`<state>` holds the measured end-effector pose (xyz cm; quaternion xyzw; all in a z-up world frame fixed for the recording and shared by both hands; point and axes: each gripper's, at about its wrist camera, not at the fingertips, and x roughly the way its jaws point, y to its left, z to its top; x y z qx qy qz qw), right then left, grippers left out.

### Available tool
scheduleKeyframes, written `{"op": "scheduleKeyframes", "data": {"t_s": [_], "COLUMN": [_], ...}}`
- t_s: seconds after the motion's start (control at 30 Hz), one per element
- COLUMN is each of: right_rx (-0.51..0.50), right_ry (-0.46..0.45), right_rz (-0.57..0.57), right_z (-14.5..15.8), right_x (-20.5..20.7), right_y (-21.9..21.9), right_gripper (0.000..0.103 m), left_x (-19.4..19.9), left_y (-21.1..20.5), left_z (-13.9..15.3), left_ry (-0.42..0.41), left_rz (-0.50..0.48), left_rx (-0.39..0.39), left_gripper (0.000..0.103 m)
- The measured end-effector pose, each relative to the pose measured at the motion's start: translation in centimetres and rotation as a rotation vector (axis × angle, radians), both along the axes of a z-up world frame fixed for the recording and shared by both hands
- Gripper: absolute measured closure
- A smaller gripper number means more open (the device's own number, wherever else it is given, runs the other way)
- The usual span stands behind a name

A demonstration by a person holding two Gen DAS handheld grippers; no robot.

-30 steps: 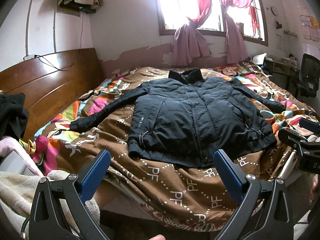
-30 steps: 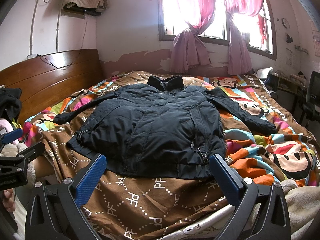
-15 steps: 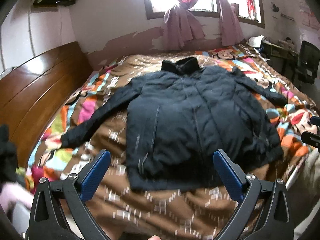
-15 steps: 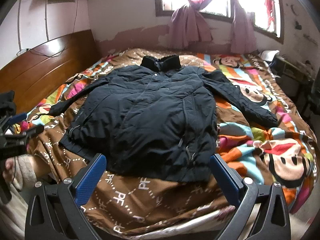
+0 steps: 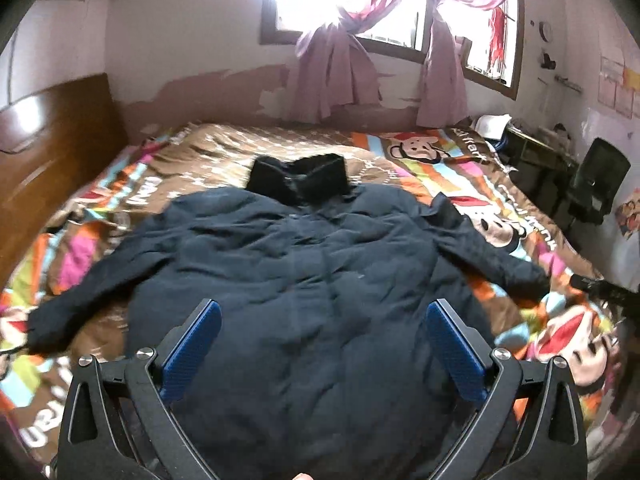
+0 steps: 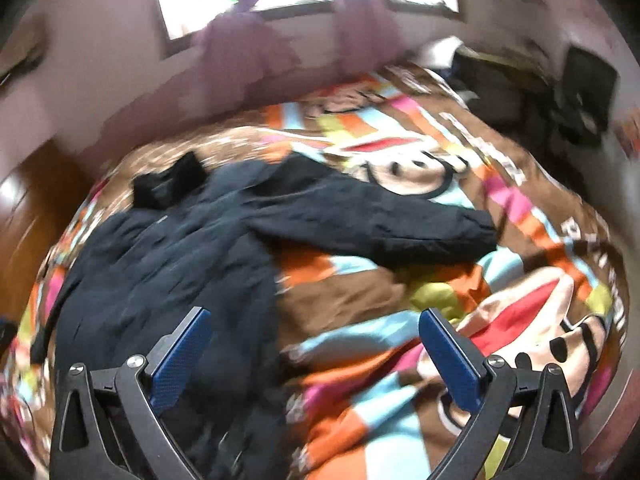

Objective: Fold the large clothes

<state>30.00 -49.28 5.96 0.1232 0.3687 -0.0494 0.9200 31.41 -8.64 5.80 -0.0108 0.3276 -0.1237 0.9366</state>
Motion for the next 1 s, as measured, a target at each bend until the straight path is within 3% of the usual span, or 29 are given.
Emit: {"op": "scheduleKeyframes", "data": {"t_s": [0.33, 0.43, 0.53, 0.77, 0.83, 0.9, 1.0], "right_rx": [0.043, 0.138, 0.222, 0.399, 0.445, 0.464, 0.524], "right_ry": [0.081, 0.098, 0.102, 0.057, 0.038, 0.037, 0.033], "right_rz": [-0.231, -0.291, -0.353, -0.511, -0.544, -0.571, -0.609], "right_z": [-8.1, -11.3, -14.1, -17.7, -18.6, -19.3, -20.4], "right_x": [10.5, 12.7, 14.5, 16.2, 16.6, 17.0, 17.2], "right_y": [-12.1, -14.7, -16.9, -21.5, -22.6, -23.2, -24.3], "right_gripper": [0.000, 0.002, 0.014, 0.016, 0.024, 0.041, 0.057], "left_x": [11.9, 15.7, 18.1, 22.2, 22.7, 23.3, 23.9], "left_y": [-6.8, -9.1, -11.1, -15.4, -16.3, -17.0, -17.7], "left_z": [-4.9, -7.0, -8.7, -11.7, -12.4, -13.5, -15.0], "left_ry": [0.067, 0.086, 0.098, 0.146, 0.162, 0.187, 0.226], "left_rz": [-0.034, -0.051, -0.072, -0.147, -0.168, -0.178, -0.177], "left_rx": [-0.039, -0.034, -0.030, -0.005, 0.006, 0.025, 0.079], "left_gripper": [0.002, 0.002, 0.002, 0.002, 0.002, 0.002, 0.002]}}
